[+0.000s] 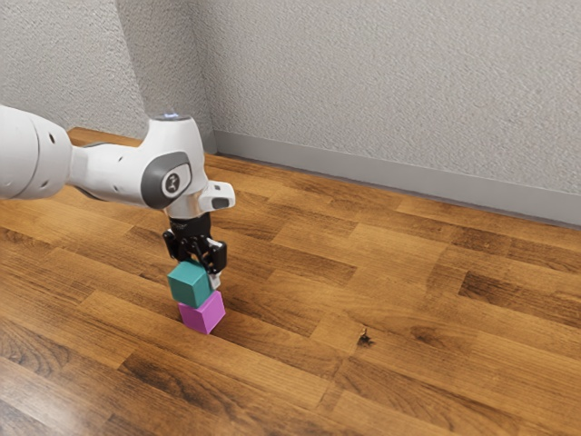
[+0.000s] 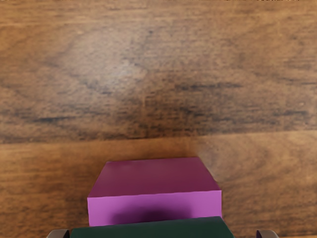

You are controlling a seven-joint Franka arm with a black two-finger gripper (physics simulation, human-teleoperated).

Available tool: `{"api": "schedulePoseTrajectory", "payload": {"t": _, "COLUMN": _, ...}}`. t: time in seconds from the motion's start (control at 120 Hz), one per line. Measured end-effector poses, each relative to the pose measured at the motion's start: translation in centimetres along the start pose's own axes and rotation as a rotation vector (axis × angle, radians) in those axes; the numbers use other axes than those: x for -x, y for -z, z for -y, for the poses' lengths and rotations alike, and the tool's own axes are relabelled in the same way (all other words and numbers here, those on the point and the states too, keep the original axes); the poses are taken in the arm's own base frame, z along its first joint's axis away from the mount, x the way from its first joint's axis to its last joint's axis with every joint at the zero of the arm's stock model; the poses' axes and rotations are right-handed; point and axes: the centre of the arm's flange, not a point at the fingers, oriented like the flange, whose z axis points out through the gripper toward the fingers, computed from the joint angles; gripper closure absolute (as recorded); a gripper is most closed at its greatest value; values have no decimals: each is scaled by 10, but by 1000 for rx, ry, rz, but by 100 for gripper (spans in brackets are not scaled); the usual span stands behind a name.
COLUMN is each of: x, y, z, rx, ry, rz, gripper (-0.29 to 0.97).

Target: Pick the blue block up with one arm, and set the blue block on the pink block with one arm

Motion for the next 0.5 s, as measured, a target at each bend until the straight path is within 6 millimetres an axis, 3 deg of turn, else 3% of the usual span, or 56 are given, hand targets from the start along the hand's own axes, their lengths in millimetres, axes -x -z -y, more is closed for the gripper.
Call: {"api": "schedulePoseTrajectory", "payload": {"t": 0.5, "x": -5, "y": -7, "z": -5, "rx": -1, "ry": -13, "rz": 1, "gripper": 32}}
